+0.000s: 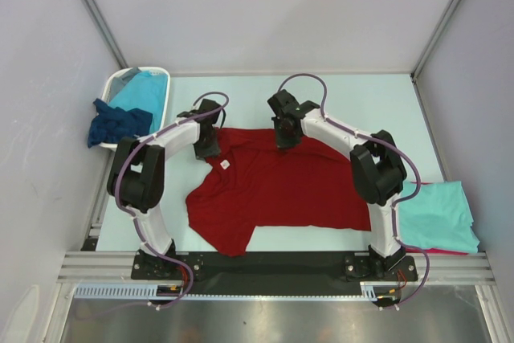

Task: Fold and stack the t-shirts
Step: Fold the flattened tshirt in 1/3 of the way

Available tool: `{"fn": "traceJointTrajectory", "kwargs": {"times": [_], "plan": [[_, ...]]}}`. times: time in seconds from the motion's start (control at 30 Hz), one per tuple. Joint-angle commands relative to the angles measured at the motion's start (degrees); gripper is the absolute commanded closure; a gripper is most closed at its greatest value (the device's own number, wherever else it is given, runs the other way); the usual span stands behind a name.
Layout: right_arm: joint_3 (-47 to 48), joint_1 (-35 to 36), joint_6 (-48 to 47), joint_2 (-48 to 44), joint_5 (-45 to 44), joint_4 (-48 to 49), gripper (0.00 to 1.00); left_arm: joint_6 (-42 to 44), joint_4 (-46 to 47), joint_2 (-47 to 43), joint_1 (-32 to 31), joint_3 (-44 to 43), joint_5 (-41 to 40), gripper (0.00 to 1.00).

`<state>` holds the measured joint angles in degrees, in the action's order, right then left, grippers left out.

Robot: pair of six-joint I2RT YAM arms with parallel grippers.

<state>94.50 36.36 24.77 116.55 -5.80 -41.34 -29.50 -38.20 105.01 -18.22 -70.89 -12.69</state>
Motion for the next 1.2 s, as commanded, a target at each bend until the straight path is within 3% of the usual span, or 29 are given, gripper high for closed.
{"fn": "traceJointTrajectory", "kwargs": {"times": [0.0,0.17,0.27,0.33,0.63,1.17], "plan": [[-0.63,-0.15,0.19,-3.44,-0.96,1.00,0.88,0.14,1.02,-0.95,0.29,-2.23,0.30,0.67],[-0.63,-0.06,0.36,-3.26,-0.70,1.26,0.89,0.05,1.19,-2.53,0.29,-1.00,-0.06,0.76],[-0.46,0.20,0.45,-3.09,-0.61,1.35,0.89,-0.03,1.11,-3.50,0.29,-0.39,-0.14,0.93],[-0.28,0.29,0.54,-3.08,-0.70,1.35,0.90,-0.30,0.93,-4.72,0.29,0.23,-0.06,1.00],[-0.37,0.91,0.80,-3.17,-0.88,1.44,0.91,-1.70,-0.65,-12.19,-3.58,2.78,0.03,1.00],[-0.37,1.35,0.71,-3.26,-0.96,1.18,0.91,-5.57,-2.59,-15.27,-13.07,7.26,0.38,1.00]]}}
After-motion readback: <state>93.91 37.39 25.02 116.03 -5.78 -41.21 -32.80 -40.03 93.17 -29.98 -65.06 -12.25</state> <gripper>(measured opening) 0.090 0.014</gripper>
